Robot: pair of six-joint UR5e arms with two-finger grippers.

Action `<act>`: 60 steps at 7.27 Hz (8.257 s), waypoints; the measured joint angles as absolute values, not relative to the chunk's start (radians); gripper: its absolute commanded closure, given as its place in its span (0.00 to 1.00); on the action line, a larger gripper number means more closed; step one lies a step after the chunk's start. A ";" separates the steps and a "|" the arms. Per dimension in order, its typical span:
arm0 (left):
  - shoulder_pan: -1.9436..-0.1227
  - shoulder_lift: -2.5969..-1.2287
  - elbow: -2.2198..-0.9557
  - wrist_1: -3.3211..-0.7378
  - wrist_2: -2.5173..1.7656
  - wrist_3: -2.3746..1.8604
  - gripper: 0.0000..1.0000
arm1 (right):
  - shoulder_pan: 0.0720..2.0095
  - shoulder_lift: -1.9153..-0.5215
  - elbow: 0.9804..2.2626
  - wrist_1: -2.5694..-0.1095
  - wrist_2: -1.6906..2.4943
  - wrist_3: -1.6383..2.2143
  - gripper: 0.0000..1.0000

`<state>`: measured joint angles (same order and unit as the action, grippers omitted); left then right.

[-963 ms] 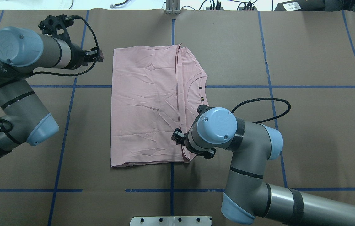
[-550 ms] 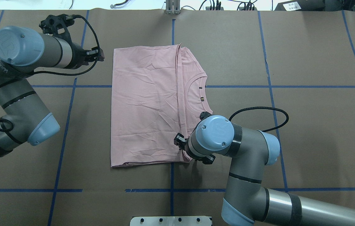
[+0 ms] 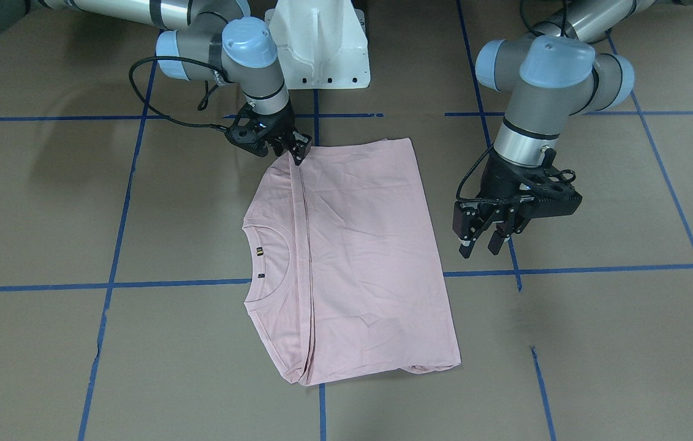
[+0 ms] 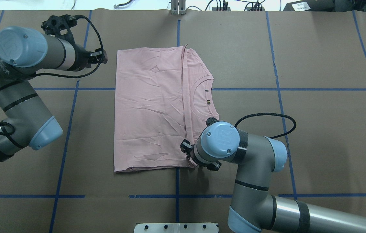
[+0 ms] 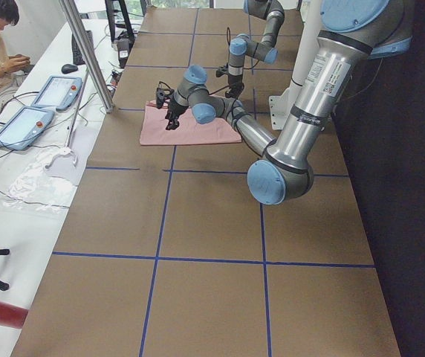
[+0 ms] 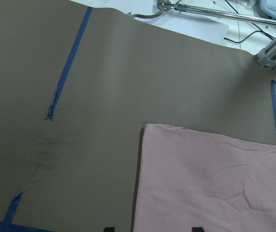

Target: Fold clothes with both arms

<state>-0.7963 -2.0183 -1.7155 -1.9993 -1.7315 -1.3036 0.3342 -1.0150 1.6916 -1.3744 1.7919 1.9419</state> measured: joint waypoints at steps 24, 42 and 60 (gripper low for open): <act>-0.246 -1.859 -1.921 -1.792 -1.666 -2.079 1.00 | 0.342 -1.084 1.839 -1.387 1.795 1.942 1.00; -0.514 -2.082 -1.997 -1.575 -1.662 -1.721 1.00 | 0.606 -0.939 1.849 -1.567 1.797 1.977 1.00; -1.045 -1.860 -1.656 -2.203 -2.017 -0.865 0.54 | 1.260 -1.075 1.299 -1.139 2.301 0.977 0.00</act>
<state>-1.0452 -1.8600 -1.6561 -2.2030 -2.0173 -0.8648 1.2597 -1.0746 1.2989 -1.1386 2.3012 0.9772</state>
